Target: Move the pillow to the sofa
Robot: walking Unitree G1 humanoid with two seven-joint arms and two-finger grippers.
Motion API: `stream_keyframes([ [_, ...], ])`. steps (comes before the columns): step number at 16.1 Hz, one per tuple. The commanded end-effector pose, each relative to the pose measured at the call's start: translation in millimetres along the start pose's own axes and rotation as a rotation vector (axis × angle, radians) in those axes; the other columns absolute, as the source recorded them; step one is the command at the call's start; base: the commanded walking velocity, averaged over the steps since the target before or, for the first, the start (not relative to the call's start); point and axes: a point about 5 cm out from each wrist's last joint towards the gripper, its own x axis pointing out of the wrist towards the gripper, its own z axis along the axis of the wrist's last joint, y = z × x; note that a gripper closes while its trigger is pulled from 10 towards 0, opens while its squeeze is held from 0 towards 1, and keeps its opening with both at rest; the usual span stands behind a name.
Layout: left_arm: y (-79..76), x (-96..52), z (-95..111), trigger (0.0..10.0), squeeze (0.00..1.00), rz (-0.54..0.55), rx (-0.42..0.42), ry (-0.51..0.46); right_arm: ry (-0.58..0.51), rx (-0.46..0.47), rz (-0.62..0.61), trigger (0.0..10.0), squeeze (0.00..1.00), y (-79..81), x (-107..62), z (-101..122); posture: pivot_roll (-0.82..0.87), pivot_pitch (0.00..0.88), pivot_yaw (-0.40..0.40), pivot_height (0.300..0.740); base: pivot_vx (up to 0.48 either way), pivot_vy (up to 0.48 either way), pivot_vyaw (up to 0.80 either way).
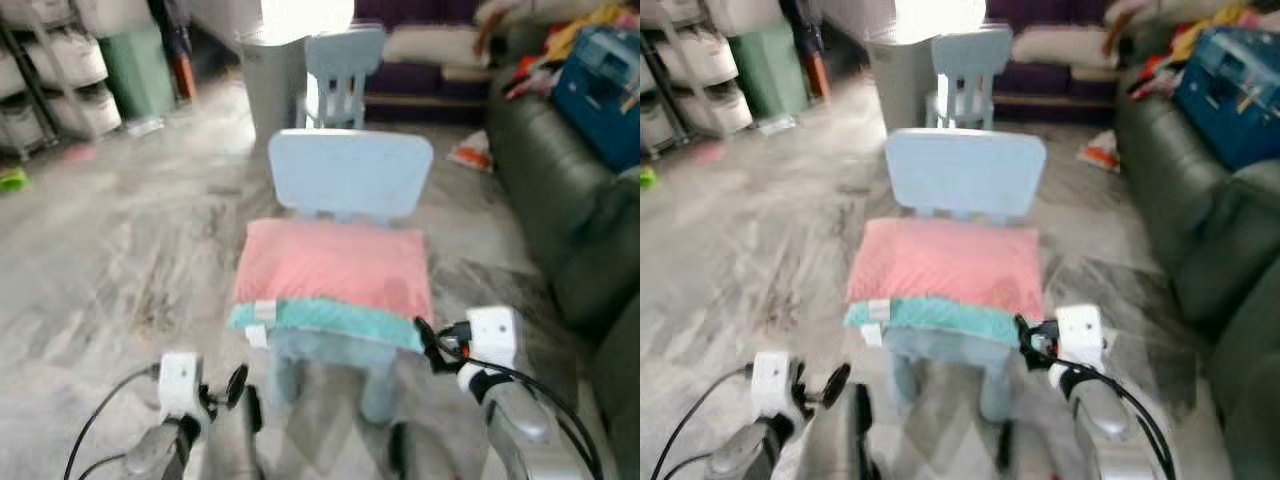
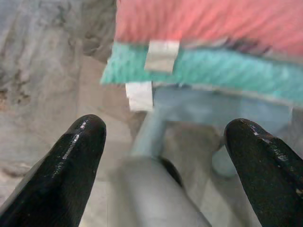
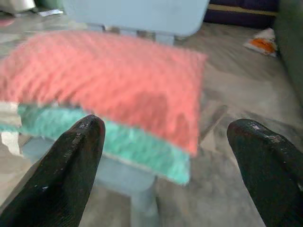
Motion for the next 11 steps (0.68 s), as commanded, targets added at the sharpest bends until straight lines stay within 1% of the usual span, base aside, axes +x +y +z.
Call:
stream_keyframes([
  [1, 4.5, 6.9, 19, 10.0, 0.00, 0.016, 0.053, -0.054, -0.001, 0.000, 0.001, 10.0, 0.00, 0.6, 0.9, 0, -0.09, 0.044, 0.013, 0.503, 0.000, 0.000, 0.00],
  [3, 7.4, 6.8, 21, 10.0, 0.00, 0.037, 0.069, -0.062, 0.000, -0.002, 0.002, 10.0, 0.00, 0.4, 1.4, -1, -0.09, 0.043, 0.013, 0.484, 0.000, 0.000, 0.00],
  [4, 10.4, 6.8, 23, 10.0, 0.00, 0.056, 0.080, -0.072, -0.002, -0.003, 0.003, 10.0, 0.00, 0.2, 3.0, 0, -0.09, 0.040, 0.013, 0.464, 0.000, 0.000, 0.00],
  [6, 12.1, 7.0, 25, 10.0, 0.00, 0.070, 0.095, -0.080, -0.004, -0.005, 0.005, 10.0, 0.00, 0.7, 4.3, 0, -0.09, 0.037, 0.014, 0.440, 0.000, 0.000, 0.00],
  [7, 16.2, 7.1, 27, 10.0, 0.00, 0.108, 0.131, -0.088, -0.007, -0.007, 0.007, 10.0, 0.00, 1.3, 5.4, 1, -0.09, 0.033, 0.015, 0.425, 0.000, 0.000, 0.00],
  [11, 29.9, 6.7, 36, 10.0, 0.00, 0.211, 0.187, -0.122, -0.018, -0.014, 0.010, 10.0, 0.00, 0.9, 8.8, 3, -0.08, 0.030, 0.014, 0.376, 0.000, 0.000, 0.00],
])
